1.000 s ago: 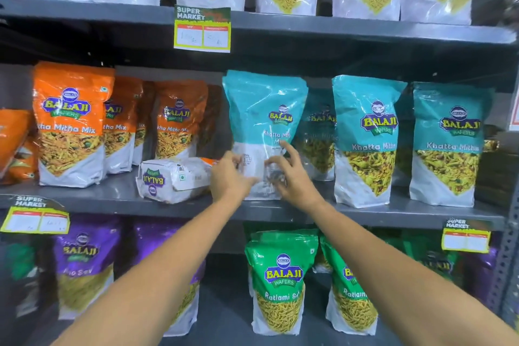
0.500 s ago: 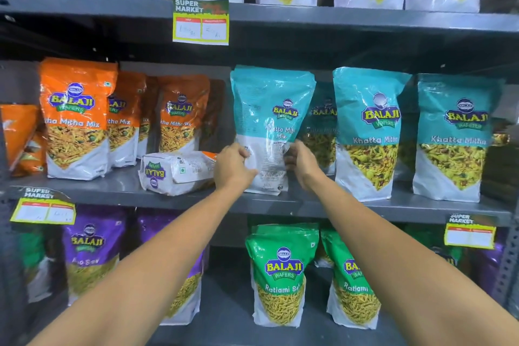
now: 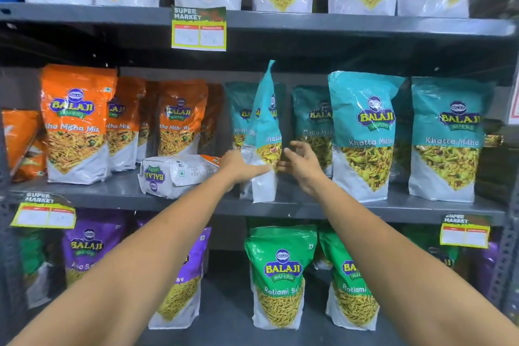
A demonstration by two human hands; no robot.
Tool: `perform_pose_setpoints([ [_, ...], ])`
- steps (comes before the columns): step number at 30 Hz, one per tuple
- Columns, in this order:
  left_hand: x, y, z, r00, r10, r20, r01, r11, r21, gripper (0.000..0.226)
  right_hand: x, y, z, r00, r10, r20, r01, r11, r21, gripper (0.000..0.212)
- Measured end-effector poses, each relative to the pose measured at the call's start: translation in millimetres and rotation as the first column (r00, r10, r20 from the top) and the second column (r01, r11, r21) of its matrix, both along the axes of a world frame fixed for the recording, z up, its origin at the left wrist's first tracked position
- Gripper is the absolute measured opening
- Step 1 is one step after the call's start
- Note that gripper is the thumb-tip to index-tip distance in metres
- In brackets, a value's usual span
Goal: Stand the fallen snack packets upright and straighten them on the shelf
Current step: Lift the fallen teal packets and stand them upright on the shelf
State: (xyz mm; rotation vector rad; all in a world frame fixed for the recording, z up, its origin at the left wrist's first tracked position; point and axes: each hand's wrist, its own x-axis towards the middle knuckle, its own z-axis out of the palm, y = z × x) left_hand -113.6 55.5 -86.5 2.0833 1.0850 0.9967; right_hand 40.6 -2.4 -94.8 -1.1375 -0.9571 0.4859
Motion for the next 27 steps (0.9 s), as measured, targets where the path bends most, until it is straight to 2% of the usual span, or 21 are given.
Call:
perform_pose_setpoints([
  [1, -3, 2, 1, 0.999, -0.032, 0.016, 0.032, 0.999, -0.02, 0.074, 0, 0, 2, 0.997, 0.037, -0.063, -0.039, 0.999, -0.015, 0.035],
  [3, -8, 6, 6, 0.988, -0.127, 0.083, 0.133, 0.988, -0.074, 0.066, 0, -1, 5, 0.993, 0.072, -0.09, -0.078, 0.994, -0.072, 0.044],
  [6, -14, 8, 12, 0.966, -0.211, 0.152, 0.236, 0.957, -0.17, 0.071, 2, -6, 7, 0.996, 0.09, 0.031, -0.082, 0.979, -0.186, 0.05],
  [9, -17, 9, 18, 0.949, -0.279, 0.146, 0.307, 0.922, -0.235, 0.07, 4, -8, 7, 0.993, 0.046, 0.112, -0.024, 0.982, -0.187, 0.037],
  [11, -19, 11, 21, 0.96, -0.266, 0.089, 0.28, 0.927, -0.249, 0.066, 6, -9, 2, 0.998, 0.048, 0.039, -0.043, 0.992, -0.118, 0.025],
  [13, -18, 15, 21, 0.972, -0.231, 0.045, 0.234, 0.938, -0.255, 0.055, 7, -9, -3, 0.995, 0.093, -0.04, -0.096, 0.993, -0.074, 0.023],
  [15, -15, 19, 17, 0.978, -0.189, 0.091, 0.205, 0.953, -0.225, 0.035, 9, -8, -7, 0.996, 0.075, -0.046, -0.078, 0.993, -0.083, 0.036],
  [16, -12, 22, 14, 0.978, -0.163, 0.129, 0.186, 0.964, -0.192, 0.034, 10, -8, -7, 0.997, 0.067, -0.046, -0.071, 0.993, -0.096, 0.05],
  [18, -9, 27, 8, 0.976, -0.107, 0.19, 0.133, 0.982, -0.135, 0.047, 11, -10, -4, 0.997, 0.079, -0.01, -0.079, 0.987, -0.14, 0.075],
  [19, -9, 30, 6, 0.975, -0.086, 0.206, 0.11, 0.988, -0.108, 0.049, 10, -11, -3, 0.996, 0.085, 0.035, -0.079, 0.984, -0.16, 0.08],
  [21, -8, 35, 2, 0.974, -0.077, 0.211, 0.097, 0.992, -0.085, 0.046, 8, -12, -2, 0.992, 0.072, 0.1, -0.054, 0.983, -0.173, 0.081],
  [25, -9, 36, 0, 0.979, -0.105, 0.174, 0.118, 0.991, -0.068, 0.042, 5, -13, -2, 0.994, 0.021, 0.103, -0.006, 0.99, -0.144, 0.077],
  [27, -11, 32, 4, 0.987, -0.107, 0.119, 0.11, 0.994, -0.023, 0.04, 3, -15, -2, 0.978, -0.035, 0.206, 0.069, 0.985, -0.157, 0.072],
])
